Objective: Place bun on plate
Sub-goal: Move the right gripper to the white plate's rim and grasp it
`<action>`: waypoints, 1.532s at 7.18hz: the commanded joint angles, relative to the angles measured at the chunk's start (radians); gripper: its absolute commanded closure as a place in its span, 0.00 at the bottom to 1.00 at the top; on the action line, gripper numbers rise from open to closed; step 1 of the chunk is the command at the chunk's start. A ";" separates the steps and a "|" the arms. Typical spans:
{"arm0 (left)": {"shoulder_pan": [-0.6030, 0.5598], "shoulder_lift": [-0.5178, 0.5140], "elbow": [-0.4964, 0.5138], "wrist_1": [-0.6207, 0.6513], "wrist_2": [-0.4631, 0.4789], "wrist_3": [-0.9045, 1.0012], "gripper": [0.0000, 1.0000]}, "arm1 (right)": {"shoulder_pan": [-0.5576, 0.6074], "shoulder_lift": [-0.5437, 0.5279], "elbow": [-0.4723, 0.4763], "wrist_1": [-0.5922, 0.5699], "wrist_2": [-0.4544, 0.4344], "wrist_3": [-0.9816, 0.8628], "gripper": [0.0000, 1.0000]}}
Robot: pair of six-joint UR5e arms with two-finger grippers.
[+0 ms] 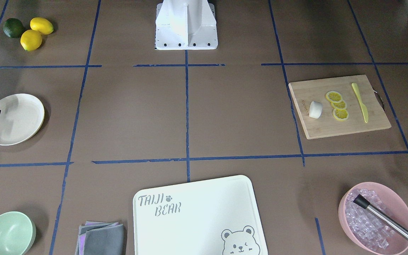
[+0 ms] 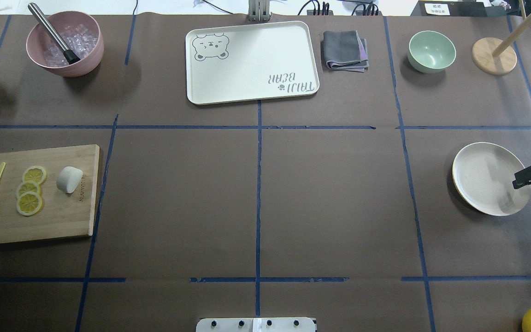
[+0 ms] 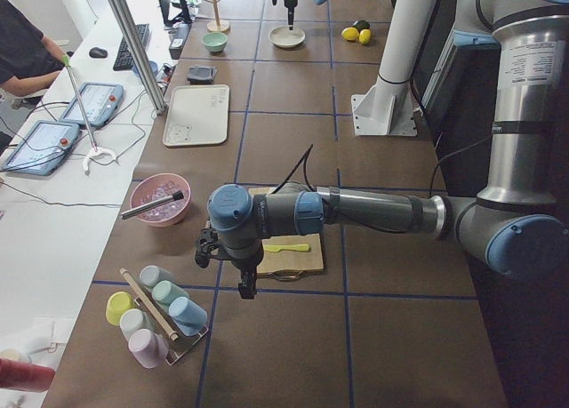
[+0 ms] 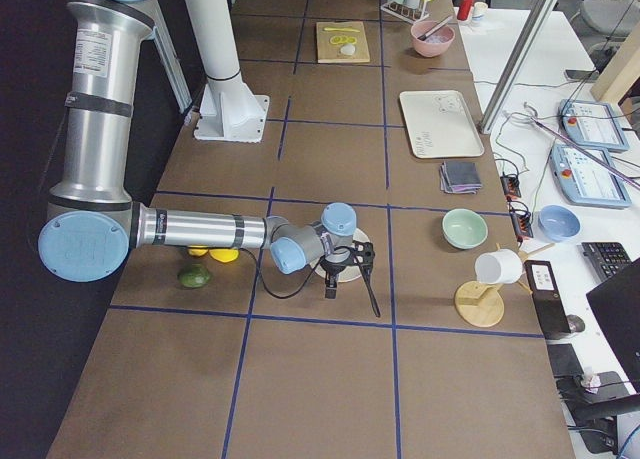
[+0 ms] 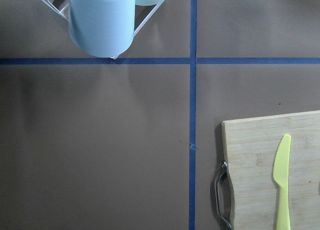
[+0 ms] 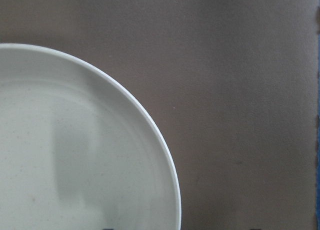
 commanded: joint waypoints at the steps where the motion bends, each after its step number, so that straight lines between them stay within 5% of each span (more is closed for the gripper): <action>1: 0.000 0.000 -0.001 -0.003 0.001 0.001 0.00 | -0.001 0.005 -0.002 0.001 0.001 -0.001 0.74; 2: 0.000 0.000 -0.001 -0.003 0.001 0.001 0.00 | -0.001 0.003 -0.009 0.038 0.001 0.001 0.95; 3: 0.000 0.000 -0.001 -0.003 0.001 0.001 0.00 | -0.001 0.005 -0.024 0.070 0.003 0.002 1.00; 6: 0.000 0.000 -0.015 -0.001 0.001 -0.002 0.00 | 0.004 0.005 0.014 0.072 0.040 0.040 1.00; 9: 0.000 0.005 -0.035 0.000 0.002 -0.004 0.00 | 0.198 -0.001 0.118 0.072 0.321 0.053 1.00; 11: -0.002 0.006 -0.044 0.000 0.002 -0.004 0.00 | 0.199 0.096 0.173 0.069 0.340 0.228 1.00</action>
